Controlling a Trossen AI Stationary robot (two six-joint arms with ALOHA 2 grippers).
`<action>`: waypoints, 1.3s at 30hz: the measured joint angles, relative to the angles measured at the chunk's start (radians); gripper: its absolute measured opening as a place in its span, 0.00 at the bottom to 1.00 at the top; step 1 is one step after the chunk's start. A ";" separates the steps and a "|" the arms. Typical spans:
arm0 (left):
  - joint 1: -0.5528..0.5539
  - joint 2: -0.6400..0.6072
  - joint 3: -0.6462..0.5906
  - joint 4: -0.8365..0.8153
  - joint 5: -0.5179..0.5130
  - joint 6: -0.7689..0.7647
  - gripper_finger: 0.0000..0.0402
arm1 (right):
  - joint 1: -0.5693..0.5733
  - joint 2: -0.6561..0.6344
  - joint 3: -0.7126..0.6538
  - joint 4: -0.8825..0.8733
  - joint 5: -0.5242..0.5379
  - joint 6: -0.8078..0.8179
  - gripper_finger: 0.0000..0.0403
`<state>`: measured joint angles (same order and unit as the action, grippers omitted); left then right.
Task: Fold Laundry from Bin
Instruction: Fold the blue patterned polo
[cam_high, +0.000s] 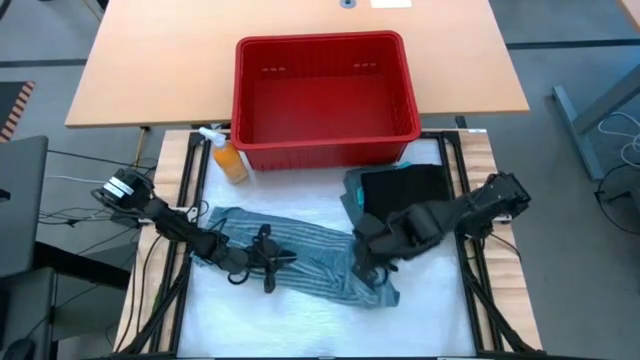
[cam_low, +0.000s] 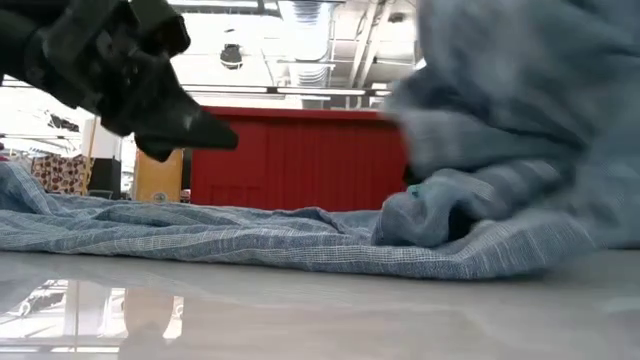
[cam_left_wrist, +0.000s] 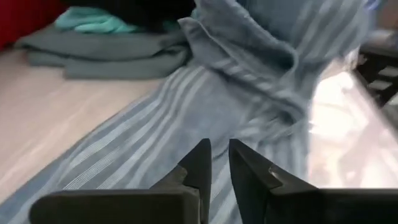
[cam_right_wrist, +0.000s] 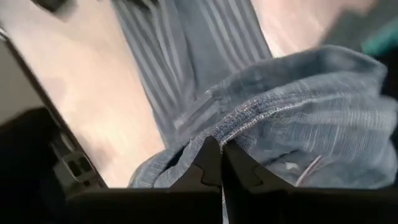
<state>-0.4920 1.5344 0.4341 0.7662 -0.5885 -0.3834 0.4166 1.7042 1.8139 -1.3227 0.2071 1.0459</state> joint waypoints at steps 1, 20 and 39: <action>-0.004 -0.001 0.001 -0.022 -0.012 0.003 0.10 | -0.017 0.000 0.016 0.014 0.000 -0.027 0.05; -0.132 -0.899 0.011 -0.554 0.253 0.268 0.00 | -0.326 0.253 0.075 0.836 -0.143 -0.551 0.05; -0.272 -1.132 0.011 -0.719 0.297 0.312 0.00 | -0.397 0.686 0.543 1.143 -0.254 -0.677 0.05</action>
<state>-0.7639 0.4026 0.4450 0.0467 -0.2911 -0.0715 0.0199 2.3907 2.3567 -0.1798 -0.0472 0.3685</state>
